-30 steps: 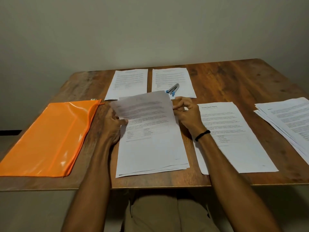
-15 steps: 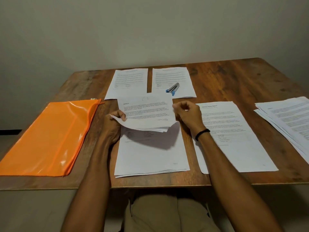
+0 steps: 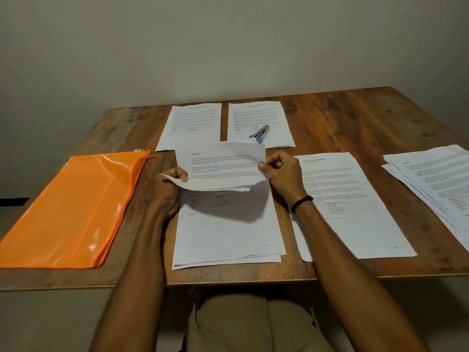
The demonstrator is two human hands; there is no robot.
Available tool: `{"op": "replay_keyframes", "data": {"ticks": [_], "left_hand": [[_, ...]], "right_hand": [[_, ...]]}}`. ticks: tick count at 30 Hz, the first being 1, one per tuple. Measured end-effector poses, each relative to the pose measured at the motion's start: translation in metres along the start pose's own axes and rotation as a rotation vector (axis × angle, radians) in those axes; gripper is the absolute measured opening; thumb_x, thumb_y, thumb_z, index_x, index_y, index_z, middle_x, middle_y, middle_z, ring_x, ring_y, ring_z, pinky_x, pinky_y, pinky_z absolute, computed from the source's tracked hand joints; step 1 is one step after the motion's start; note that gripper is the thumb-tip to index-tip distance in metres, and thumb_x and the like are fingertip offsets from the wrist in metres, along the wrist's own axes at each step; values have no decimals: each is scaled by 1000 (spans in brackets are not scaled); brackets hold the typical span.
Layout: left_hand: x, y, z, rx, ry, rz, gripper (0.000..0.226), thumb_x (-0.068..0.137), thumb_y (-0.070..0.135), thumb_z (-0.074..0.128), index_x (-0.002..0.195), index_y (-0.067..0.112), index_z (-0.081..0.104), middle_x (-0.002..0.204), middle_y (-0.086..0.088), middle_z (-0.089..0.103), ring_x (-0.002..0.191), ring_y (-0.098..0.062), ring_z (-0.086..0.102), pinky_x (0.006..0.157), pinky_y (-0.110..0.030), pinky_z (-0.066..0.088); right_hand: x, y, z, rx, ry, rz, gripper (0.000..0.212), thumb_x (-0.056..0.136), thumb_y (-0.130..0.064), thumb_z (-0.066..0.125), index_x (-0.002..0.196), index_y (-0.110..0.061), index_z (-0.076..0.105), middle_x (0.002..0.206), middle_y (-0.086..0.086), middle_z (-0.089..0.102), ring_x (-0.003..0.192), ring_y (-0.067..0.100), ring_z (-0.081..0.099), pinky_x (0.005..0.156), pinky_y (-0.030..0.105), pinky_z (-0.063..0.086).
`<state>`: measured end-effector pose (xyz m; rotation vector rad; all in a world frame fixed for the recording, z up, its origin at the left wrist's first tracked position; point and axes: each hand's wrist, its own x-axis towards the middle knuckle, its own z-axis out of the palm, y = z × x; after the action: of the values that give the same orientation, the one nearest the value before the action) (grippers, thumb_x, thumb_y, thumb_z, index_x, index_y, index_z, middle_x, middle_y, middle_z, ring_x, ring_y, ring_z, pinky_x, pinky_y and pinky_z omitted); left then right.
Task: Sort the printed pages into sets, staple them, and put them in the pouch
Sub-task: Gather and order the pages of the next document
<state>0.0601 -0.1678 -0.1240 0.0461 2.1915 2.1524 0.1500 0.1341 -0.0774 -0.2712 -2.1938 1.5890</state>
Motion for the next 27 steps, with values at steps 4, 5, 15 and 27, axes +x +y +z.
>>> {"op": "replay_keyframes", "data": {"ticks": [4,5,15,27], "left_hand": [[-26,27,15,-154,-33,17,28,81,-9,53,64,11,64,95,-19,68,89,-42,60,72,-32,54],[-31,32,18,-175,-60,42,26,81,-12,52,66,6,62,102,-18,71,94,-40,66,74,-31,57],[-52,49,16,-260,34,37,20,86,3,53,74,13,66,82,0,71,78,-16,62,71,-25,52],[-59,57,17,-199,95,37,15,76,12,62,77,16,77,98,-12,73,87,-19,68,71,-23,53]], "right_hand": [[1,-3,-2,143,8,-15,15,87,-18,77,84,-18,62,90,1,71,88,16,68,83,35,59],[2,-2,-2,148,36,-16,15,89,-22,75,87,-18,61,90,2,71,88,18,69,81,36,59],[28,-28,-87,148,501,-9,18,96,-19,64,109,-8,58,99,-1,64,84,6,60,68,8,46],[32,24,-209,-562,221,157,31,96,-32,62,90,-2,63,96,22,68,95,44,62,79,40,47]]}}
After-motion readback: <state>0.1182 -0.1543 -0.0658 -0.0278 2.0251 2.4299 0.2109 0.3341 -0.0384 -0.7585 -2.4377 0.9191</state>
